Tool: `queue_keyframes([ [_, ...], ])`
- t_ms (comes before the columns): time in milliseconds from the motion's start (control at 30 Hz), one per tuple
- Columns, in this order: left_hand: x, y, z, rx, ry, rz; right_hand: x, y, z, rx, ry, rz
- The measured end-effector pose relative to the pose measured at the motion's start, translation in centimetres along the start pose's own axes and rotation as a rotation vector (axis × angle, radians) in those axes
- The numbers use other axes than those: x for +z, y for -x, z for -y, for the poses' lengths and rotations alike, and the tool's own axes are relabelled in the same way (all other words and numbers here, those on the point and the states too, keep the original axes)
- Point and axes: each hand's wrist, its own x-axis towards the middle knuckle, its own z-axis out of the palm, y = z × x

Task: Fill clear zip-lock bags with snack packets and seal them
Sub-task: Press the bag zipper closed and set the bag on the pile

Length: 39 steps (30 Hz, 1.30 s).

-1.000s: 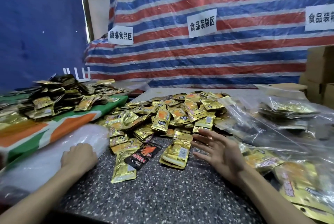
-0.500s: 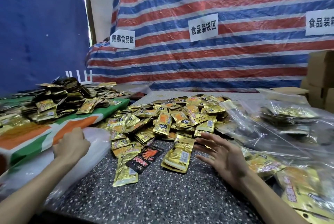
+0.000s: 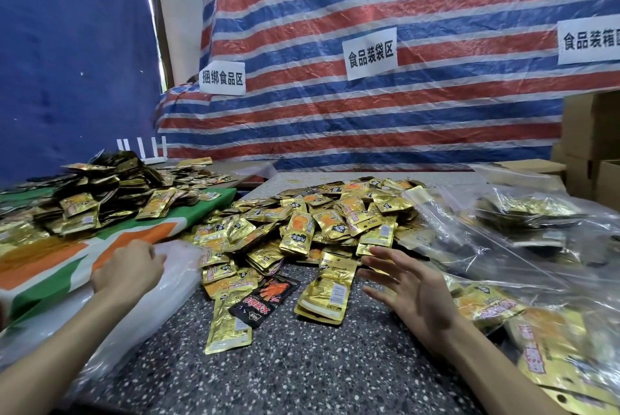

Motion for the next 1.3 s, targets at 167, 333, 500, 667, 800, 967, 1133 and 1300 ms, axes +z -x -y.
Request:
queue_keyframes([
  [167, -0.2, 1.4, -2.3, 0.119, 0.195, -0.214, 0.0, 0.0, 0.1, 0.004, 0.011, 0.0],
  [333, 0.1, 7.7, -9.2, 0.679, 0.633, -0.32, 0.3, 0.1, -0.1, 0.012, 0.02, 0.014],
  [500, 4.6, 15.0, -14.9, 1.143, 0.688, -0.291, 0.1, 0.0, 0.0, -0.012, -0.005, 0.017],
  [667, 8.4, 17.7, -16.4, 1.394, 0.679, -0.214, 0.0, -0.1, 0.2, -0.035, 0.05, 0.059],
  [800, 8.7, 17.7, -15.4, 1.519, 0.647, -0.187, 0.2, -0.2, -0.2, -0.041, 0.122, -0.082],
  [967, 8.6, 17.6, -15.0, 1.535, 0.603, -0.043, 0.3, -0.2, 0.2, -0.062, 0.22, -0.159],
  [1133, 8.7, 17.7, -14.6, 1.507, 0.598, 0.165, -0.8, -0.1, 1.6, -0.086, 0.164, -0.249],
  [1300, 8.0, 17.5, -14.4, 0.949, 1.031, 0.622, -0.4, 0.7, 1.8, -0.087, 0.28, -0.201],
])
